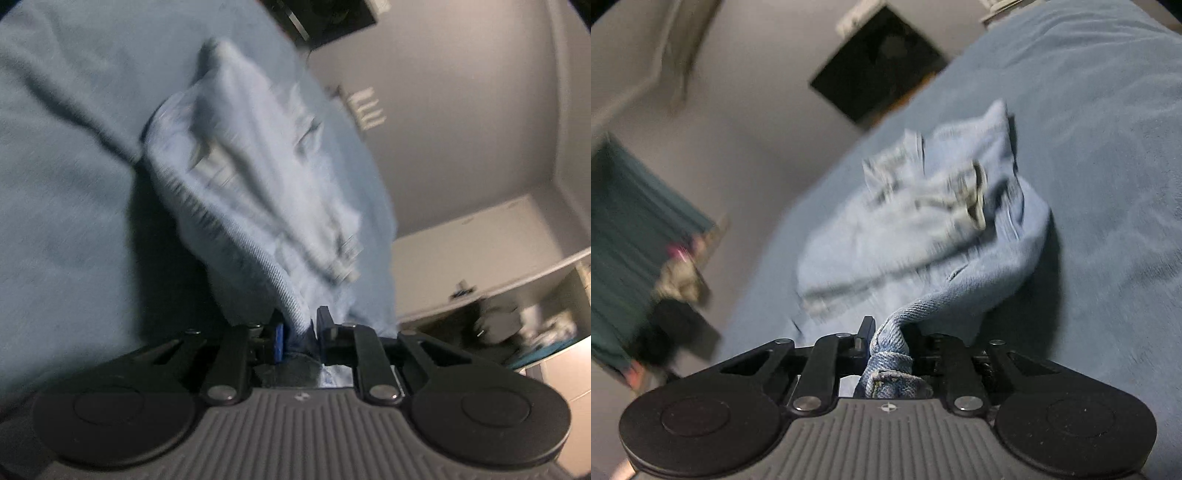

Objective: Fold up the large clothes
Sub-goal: 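Lift the held hem with both grippers and fold it toward the collar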

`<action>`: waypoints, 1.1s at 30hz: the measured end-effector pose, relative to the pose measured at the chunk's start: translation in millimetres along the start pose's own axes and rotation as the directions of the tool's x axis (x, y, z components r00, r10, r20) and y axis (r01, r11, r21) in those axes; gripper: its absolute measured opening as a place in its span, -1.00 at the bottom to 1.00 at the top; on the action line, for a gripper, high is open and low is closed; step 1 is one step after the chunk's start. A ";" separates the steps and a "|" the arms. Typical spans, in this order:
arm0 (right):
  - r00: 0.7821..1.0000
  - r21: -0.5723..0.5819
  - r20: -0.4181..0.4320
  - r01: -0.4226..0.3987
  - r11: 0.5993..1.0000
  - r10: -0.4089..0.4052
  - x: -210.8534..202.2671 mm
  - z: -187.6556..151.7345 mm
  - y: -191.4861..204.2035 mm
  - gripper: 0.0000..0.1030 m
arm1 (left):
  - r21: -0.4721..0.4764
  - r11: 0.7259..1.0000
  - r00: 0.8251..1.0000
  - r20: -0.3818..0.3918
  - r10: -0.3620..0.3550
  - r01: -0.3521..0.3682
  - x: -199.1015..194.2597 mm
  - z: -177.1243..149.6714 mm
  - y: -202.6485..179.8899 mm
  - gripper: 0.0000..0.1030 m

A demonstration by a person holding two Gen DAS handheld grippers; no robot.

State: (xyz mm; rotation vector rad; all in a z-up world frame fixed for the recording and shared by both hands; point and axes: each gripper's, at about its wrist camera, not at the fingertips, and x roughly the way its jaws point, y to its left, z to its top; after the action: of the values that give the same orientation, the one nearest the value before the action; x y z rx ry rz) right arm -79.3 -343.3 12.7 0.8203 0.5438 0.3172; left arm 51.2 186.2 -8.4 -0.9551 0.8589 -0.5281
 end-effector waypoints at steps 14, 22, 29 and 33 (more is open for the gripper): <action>0.977 0.283 0.209 -0.103 0.954 0.043 15.3 24.6 -67.1 -0.65 | -0.185 0.965 0.967 0.209 -0.147 0.187 39.0 67.0 7.6 -0.78; 0.978 0.296 0.197 -0.121 0.948 0.063 53.7 44.3 -70.9 -0.65 | -0.175 0.964 0.968 0.186 -0.169 0.202 48.0 74.6 23.0 -0.77; 0.978 0.269 0.188 -0.142 0.953 0.093 58.1 63.4 -56.8 -0.65 | -0.151 0.971 0.970 0.187 -0.157 0.187 40.2 83.1 24.0 -0.78; 0.972 0.231 0.204 -0.164 0.959 0.117 55.0 85.2 -35.0 -0.65 | -0.163 0.971 0.966 0.220 -0.137 0.175 38.5 99.1 18.7 -0.79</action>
State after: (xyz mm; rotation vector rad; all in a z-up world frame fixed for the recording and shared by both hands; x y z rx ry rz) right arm 16.5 -391.6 15.3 1.1217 0.3512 0.3022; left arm 155.0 215.6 -10.1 -1.2305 0.6532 -0.4807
